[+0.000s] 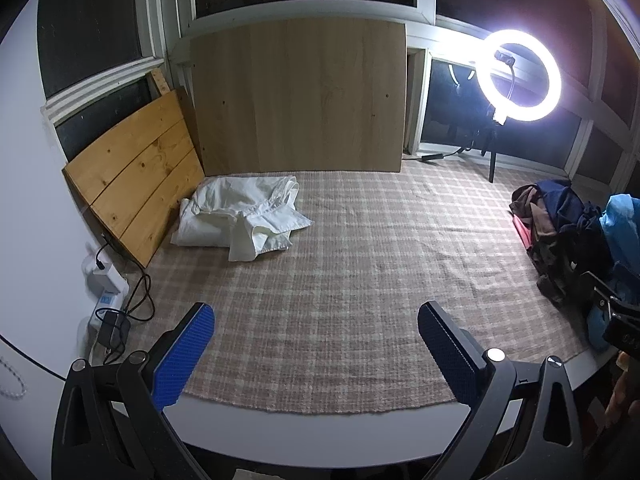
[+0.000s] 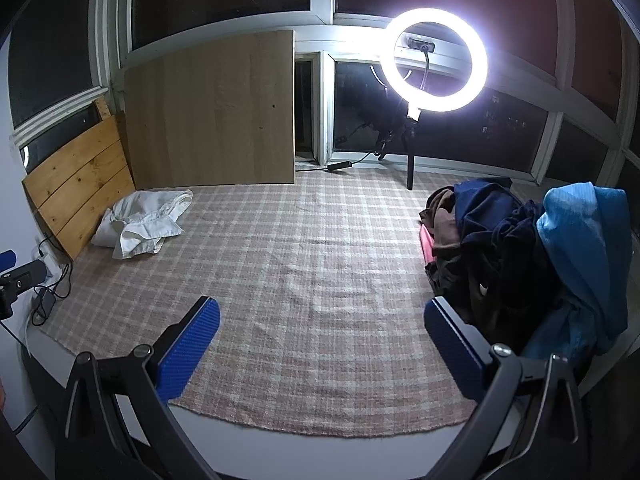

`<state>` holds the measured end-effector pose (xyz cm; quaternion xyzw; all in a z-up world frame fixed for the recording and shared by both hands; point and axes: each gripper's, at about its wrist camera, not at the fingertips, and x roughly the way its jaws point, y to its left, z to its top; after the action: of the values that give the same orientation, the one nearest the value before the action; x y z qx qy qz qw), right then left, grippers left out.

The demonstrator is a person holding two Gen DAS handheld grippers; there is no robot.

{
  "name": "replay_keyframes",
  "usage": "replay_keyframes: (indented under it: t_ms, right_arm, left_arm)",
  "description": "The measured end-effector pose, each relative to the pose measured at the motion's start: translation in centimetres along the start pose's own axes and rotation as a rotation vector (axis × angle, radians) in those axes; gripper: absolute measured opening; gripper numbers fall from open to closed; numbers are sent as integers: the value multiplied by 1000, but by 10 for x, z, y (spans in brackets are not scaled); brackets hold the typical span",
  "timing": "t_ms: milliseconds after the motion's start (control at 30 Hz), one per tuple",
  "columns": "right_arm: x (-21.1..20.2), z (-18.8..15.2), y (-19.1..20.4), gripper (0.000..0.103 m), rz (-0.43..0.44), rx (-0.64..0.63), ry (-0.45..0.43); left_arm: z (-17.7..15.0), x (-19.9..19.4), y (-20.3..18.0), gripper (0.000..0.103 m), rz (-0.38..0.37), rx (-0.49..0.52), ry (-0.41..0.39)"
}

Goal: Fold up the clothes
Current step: 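Move both grippers toward the blue garment on the clothes pile, then grasp the light-blue striped garment with the right gripper and lift it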

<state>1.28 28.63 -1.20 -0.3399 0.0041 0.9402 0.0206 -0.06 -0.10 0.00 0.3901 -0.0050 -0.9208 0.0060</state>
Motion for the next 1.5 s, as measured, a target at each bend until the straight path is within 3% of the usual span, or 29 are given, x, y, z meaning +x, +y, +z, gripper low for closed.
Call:
replay_keyframes:
  t_ms: [233,733,1000,1133,1500]
  right_arm:
    - [2,2,3,103,-33,5,-13]
    - [-12,-4,-8,103,-134,76,-15]
    - [-26,-7,-24,103,-198,110,-32]
    - [-40,-14,-38,103,-204,134,-78]
    - [-56,-37,-115,103,-374,231,-23]
  left_arm:
    - [-8,7,6,102,-3,9,2]
    - [-7,24,-25,102,-104,122,-13]
    - [3,29,-50,102,-199,189,-15]
    - [7,33,-62,102,-265,216,-9]
    - [14,50,-118,102,-371,276,53]
